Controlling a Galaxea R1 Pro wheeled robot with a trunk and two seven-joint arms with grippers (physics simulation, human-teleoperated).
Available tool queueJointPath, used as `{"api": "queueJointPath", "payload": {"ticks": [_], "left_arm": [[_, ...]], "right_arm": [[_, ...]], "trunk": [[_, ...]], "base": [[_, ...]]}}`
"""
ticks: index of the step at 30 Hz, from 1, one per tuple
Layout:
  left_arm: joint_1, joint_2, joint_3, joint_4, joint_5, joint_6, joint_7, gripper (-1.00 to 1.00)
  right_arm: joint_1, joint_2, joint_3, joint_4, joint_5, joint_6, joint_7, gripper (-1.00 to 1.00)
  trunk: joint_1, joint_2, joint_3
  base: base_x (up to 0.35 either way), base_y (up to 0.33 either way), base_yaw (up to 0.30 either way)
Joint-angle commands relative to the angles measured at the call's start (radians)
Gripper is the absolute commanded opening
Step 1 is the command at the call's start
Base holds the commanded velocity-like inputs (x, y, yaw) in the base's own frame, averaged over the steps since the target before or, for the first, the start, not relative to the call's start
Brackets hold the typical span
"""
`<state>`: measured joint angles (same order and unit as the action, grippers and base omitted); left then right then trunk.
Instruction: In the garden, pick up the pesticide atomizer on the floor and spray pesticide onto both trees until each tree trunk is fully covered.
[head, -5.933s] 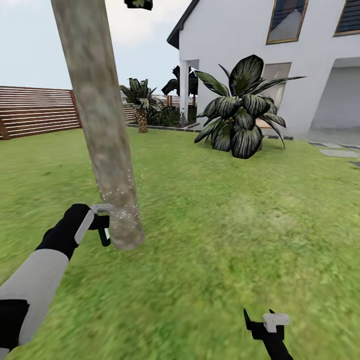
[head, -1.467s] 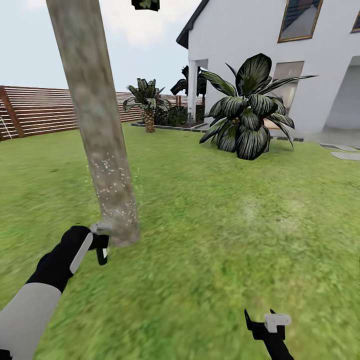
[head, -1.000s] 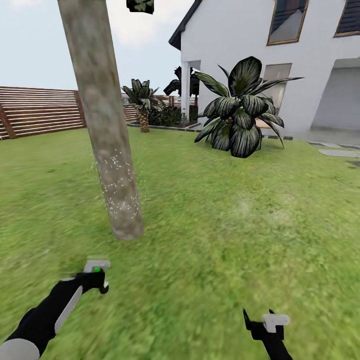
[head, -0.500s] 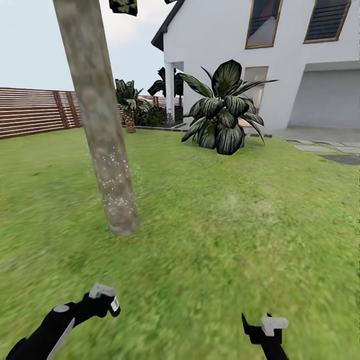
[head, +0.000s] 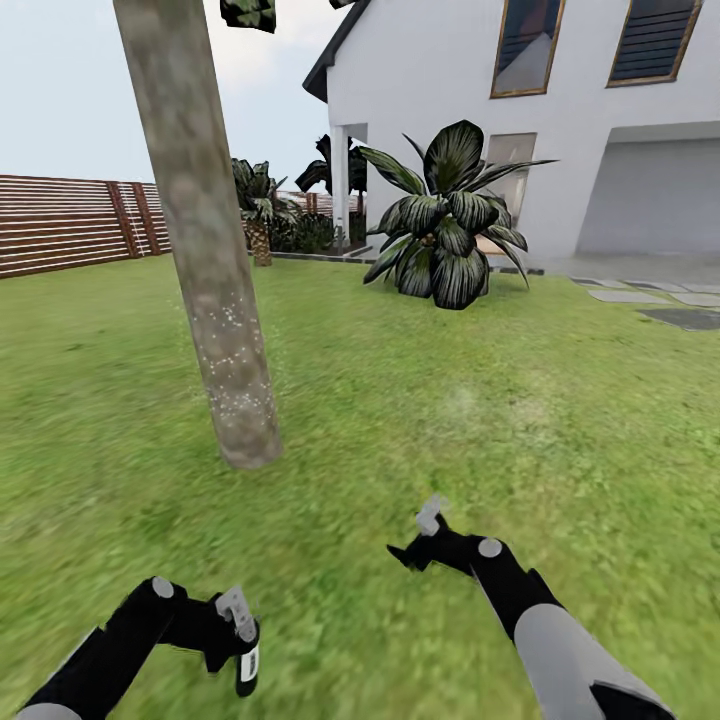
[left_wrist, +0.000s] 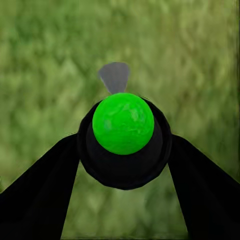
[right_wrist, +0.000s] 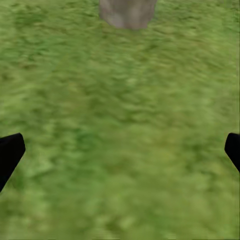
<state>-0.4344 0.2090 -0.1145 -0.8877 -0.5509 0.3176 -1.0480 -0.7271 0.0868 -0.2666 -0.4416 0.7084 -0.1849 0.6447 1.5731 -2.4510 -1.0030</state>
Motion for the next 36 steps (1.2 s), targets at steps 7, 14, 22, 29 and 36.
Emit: {"api": "queueJointPath", "payload": {"ticks": [7,14,22,29,36], "left_arm": [[-0.070,-0.051,0.001,-0.001,-0.177,0.012,-0.101,-1.00],[-0.085,-0.068,0.000,-0.002,-0.201,0.056,-0.102,-1.00],[-0.101,-0.081,-0.075,-0.002,-0.202,0.090,-0.101,-1.00],[-0.105,-0.134,-0.080,-0.002,-0.356,0.118,-0.102,-1.00],[-0.165,-0.190,-0.081,0.025,-0.416,0.197,-0.104,-1.00]], "right_arm": [[-0.023,0.026,0.001,-0.087,0.002,0.036,0.245,1.00],[-0.023,0.034,0.006,-0.089,0.002,0.082,0.262,1.00],[-0.023,0.034,0.243,-0.088,-0.004,0.097,0.288,-1.00],[-0.023,0.040,0.291,-0.090,0.002,0.145,0.344,-1.00],[-0.023,0.060,0.358,-0.110,0.000,0.169,0.370,-1.00]], "trunk": [[0.000,0.000,0.000],[0.000,0.000,0.000],[0.000,0.000,0.000],[0.000,0.000,0.000],[0.000,0.000,0.000]], "base": [[0.000,0.000,0.000],[0.000,0.000,0.000],[0.000,0.000,0.000],[0.000,0.000,0.000],[0.000,0.000,0.000]]}}
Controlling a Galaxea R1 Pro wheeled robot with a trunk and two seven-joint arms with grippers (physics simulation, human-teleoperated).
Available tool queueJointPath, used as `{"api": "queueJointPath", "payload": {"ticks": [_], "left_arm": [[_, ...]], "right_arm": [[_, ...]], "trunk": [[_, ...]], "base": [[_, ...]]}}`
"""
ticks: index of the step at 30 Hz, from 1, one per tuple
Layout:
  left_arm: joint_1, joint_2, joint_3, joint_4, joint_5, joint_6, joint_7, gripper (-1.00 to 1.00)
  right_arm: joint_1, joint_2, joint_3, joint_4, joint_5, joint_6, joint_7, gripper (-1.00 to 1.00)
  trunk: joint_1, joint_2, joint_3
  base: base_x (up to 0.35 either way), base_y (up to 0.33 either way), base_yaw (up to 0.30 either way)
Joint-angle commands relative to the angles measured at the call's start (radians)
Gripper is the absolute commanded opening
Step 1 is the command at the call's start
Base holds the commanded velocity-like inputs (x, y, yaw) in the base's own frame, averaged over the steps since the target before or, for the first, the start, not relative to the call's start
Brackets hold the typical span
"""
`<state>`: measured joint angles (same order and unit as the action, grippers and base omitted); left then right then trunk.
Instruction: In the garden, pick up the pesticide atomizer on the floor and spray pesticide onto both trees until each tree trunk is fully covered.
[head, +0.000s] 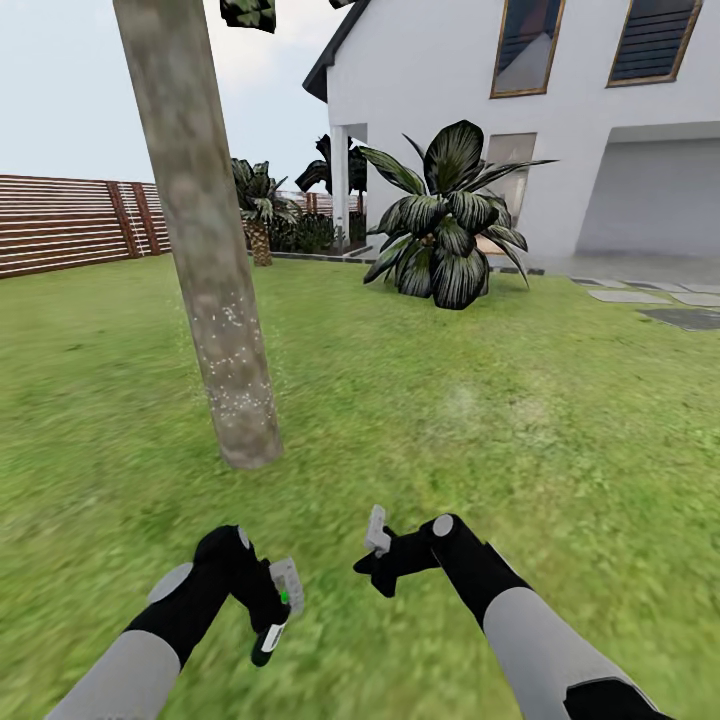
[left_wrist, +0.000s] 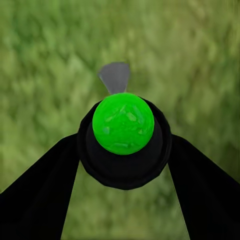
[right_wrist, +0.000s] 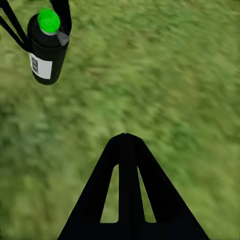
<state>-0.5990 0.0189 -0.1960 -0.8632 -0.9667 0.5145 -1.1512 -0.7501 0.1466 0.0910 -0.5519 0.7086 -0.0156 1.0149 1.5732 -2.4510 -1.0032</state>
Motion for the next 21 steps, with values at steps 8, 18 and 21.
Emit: {"api": "queueJointPath", "payload": {"ticks": [8,18,21], "left_arm": [[-0.025,-0.038,0.000,0.028,-0.041,0.004,-0.001,-1.00],[-0.047,-0.092,0.002,0.029,-0.117,0.007,-0.064,-1.00],[-0.047,-0.097,0.003,0.029,-0.110,0.007,-0.067,-1.00]], "right_arm": [[0.000,0.017,0.003,-0.002,0.000,0.000,0.001,-1.00],[0.000,0.018,0.001,-0.035,0.000,0.000,0.058,-1.00],[0.000,0.018,0.001,-0.036,0.000,0.000,0.059,-1.00]], "trunk": [[0.000,0.000,0.000],[0.000,0.000,0.000],[0.000,0.000,0.000]], "base": [[0.000,0.000,0.000],[0.000,0.000,0.000],[0.000,0.000,0.000]]}}
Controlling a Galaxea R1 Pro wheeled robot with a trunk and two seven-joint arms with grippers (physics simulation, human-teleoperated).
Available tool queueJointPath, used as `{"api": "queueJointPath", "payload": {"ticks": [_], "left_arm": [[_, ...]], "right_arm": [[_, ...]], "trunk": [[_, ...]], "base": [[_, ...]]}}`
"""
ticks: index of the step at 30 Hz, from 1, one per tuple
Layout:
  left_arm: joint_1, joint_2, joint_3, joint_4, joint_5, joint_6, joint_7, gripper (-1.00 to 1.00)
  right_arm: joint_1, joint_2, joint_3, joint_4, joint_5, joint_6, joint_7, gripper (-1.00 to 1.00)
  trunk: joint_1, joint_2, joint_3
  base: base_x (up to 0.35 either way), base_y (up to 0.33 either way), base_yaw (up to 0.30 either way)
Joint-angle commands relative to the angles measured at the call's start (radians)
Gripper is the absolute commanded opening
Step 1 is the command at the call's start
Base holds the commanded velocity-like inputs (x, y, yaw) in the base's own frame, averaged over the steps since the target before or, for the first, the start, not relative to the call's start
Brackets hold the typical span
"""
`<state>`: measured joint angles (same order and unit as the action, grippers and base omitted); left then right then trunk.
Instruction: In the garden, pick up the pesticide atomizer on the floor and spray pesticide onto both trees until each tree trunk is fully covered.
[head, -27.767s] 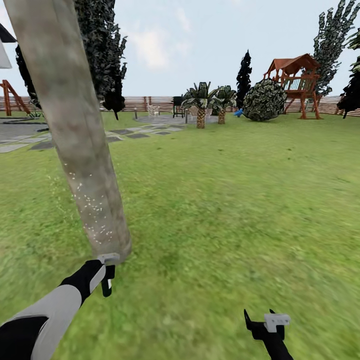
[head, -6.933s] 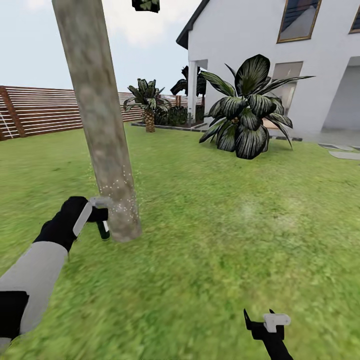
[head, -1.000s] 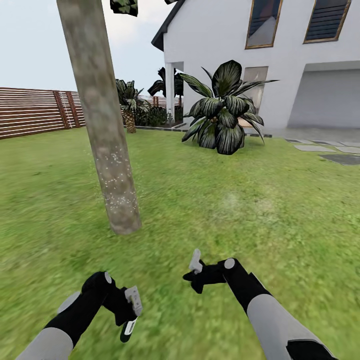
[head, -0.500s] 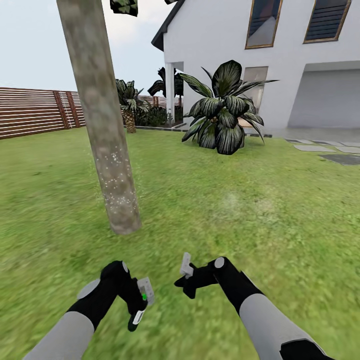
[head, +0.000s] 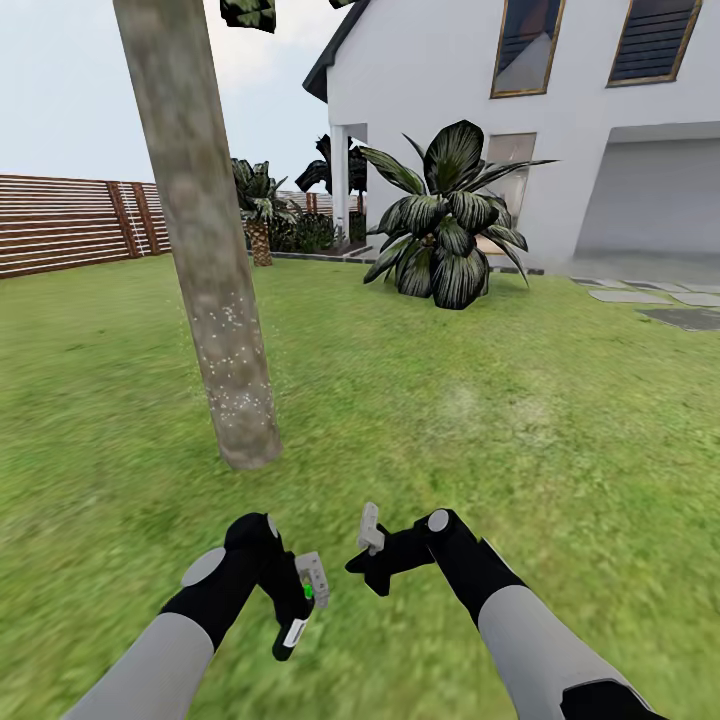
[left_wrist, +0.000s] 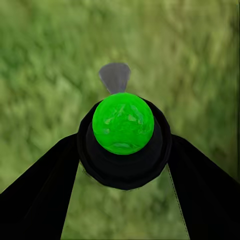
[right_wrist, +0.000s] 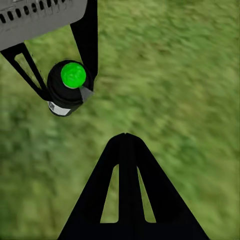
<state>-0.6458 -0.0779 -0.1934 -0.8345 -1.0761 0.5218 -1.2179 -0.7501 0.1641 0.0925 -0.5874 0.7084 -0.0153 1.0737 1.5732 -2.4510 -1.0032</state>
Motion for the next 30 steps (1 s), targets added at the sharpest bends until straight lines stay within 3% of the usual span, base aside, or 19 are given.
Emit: {"api": "queueJointPath", "payload": {"ticks": [1,4,18,30], "left_arm": [[0.000,-0.004,0.001,0.000,0.002,-0.001,-0.001,-1.00],[0.000,-0.012,0.002,0.000,0.008,-0.003,-0.001,-1.00],[-0.008,-0.021,0.004,-0.001,0.116,-0.006,0.011,-1.00],[-0.027,-0.021,0.011,-0.002,0.139,-0.005,0.018,-1.00]], "right_arm": [[0.000,0.000,0.000,-0.001,-0.001,0.000,0.000,-1.00],[0.000,0.000,0.000,-0.001,-0.002,0.000,0.001,-1.00],[0.000,0.005,0.000,-0.018,-0.004,0.000,0.002,-1.00],[0.000,0.010,0.000,-0.025,-0.004,0.021,0.002,-1.00]], "trunk": [[0.000,0.000,0.000],[0.000,0.000,0.000],[0.000,0.000,0.000],[0.000,0.000,0.000]], "base": [[0.000,0.000,0.000],[0.000,0.000,0.000],[0.000,0.000,0.000],[0.000,0.000,0.000]]}}
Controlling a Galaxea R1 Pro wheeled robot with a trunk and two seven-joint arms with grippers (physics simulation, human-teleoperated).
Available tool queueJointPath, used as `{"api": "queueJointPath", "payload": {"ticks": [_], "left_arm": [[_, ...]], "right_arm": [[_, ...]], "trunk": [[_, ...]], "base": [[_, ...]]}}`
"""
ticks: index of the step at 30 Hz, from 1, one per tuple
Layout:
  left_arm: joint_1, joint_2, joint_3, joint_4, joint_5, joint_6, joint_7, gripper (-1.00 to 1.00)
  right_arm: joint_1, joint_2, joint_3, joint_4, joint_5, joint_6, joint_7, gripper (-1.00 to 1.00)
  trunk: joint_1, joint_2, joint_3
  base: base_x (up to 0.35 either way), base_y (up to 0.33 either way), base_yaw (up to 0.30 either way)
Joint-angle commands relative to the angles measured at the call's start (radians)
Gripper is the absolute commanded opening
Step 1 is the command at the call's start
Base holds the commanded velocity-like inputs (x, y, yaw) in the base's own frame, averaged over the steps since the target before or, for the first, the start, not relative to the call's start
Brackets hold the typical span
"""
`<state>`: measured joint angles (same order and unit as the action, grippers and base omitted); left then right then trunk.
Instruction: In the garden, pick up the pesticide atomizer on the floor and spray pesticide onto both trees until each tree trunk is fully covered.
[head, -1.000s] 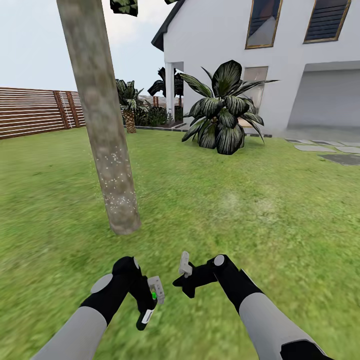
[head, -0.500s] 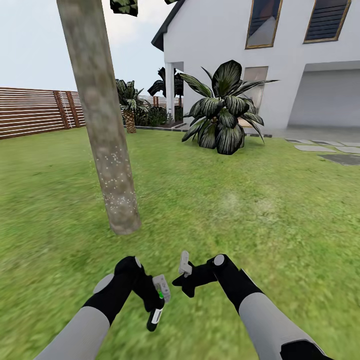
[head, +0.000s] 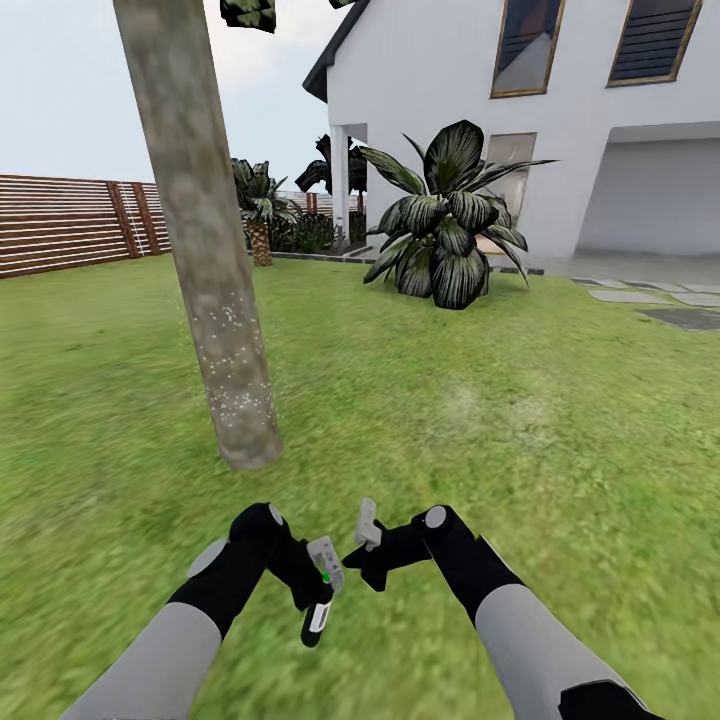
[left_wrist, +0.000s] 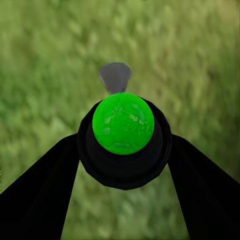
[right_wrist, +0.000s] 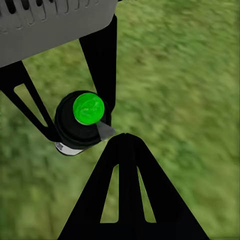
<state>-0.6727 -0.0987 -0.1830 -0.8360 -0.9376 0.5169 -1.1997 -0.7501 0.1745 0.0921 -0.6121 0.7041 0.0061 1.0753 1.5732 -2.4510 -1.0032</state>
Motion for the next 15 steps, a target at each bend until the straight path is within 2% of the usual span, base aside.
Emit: {"api": "queueJointPath", "payload": {"ticks": [1,7,11,15], "left_arm": [[0.000,-0.001,0.000,0.000,0.000,0.000,0.000,-1.00],[-0.001,-0.001,0.000,-0.001,0.004,0.000,0.003,-1.00],[-0.002,0.000,-0.001,0.000,0.072,0.000,0.048,-1.00],[-0.002,0.000,0.000,0.000,0.094,-0.001,0.065,-1.00]], "right_arm": [[0.000,0.000,0.000,0.000,0.000,0.000,0.000,-1.00],[0.000,0.000,0.000,-0.023,-0.001,0.000,0.000,-1.00],[0.000,0.000,0.000,-0.028,-0.002,0.000,0.001,-1.00],[0.000,0.000,0.000,-0.028,-0.002,0.000,0.001,-1.00]], "trunk": [[0.000,0.000,0.000],[0.000,0.000,0.000],[0.000,0.000,0.000],[0.000,0.000,0.000]], "base": [[0.000,0.000,0.000],[0.000,0.000,0.000],[0.000,0.000,0.000],[0.000,0.000,0.000]]}}
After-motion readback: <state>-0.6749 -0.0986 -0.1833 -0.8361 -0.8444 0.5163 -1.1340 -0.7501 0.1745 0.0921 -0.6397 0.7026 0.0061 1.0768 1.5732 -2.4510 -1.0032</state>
